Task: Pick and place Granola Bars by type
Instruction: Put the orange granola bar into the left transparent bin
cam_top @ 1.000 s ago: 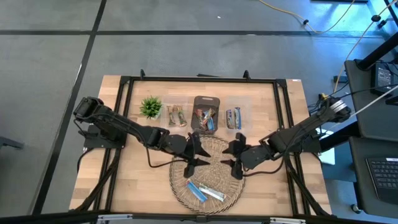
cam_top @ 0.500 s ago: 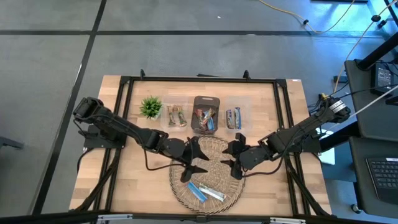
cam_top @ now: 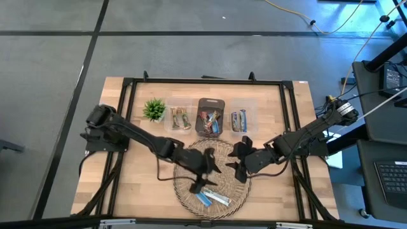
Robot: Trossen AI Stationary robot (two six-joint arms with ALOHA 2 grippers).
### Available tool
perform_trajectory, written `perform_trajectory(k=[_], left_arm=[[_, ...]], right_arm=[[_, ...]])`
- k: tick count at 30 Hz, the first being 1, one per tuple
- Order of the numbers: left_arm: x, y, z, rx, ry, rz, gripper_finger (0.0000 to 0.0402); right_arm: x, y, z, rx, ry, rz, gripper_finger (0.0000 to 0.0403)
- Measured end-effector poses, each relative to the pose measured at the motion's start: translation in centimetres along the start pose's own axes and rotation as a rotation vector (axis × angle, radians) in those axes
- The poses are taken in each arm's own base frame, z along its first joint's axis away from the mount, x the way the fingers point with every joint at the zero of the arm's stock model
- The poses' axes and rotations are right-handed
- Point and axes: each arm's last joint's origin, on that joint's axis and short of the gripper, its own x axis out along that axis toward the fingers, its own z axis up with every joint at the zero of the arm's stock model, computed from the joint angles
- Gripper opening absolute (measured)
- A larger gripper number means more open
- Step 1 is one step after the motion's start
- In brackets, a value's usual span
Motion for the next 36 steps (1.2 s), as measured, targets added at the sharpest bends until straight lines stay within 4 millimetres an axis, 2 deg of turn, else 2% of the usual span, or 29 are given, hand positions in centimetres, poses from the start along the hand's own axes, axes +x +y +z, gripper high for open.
perform_trajectory(k=[4,8,15,22,27,36], left_arm=[[2.4,-0.7,-1.0,0.044,0.084,-0.031,0.023],[4.1,-1.4,-2.8,0.067,0.151,-0.06,0.0228],[6.5,-2.8,-5.8,0.124,0.234,-0.055,0.0228],[8.2,-3.3,-8.3,0.187,0.289,0.023,0.0228],[9.1,-3.0,-9.7,0.145,0.328,0.042,0.0228],[9.4,-2.9,-10.5,0.14,0.371,0.046,0.0228]], right_arm=[[0.0,-0.3,-0.3,0.046,0.029,-0.027,0.0201],[-0.1,-0.8,-0.9,0.09,0.087,-0.085,0.0201],[-0.3,-1.7,-1.8,0.196,0.158,-0.188,0.0201],[-0.3,-1.6,-1.6,0.232,0.139,-0.182,0.0201],[-0.2,-1.5,-1.5,0.239,0.127,-0.169,0.0201],[-0.2,-1.5,-1.5,0.242,0.122,-0.164,0.0201]])
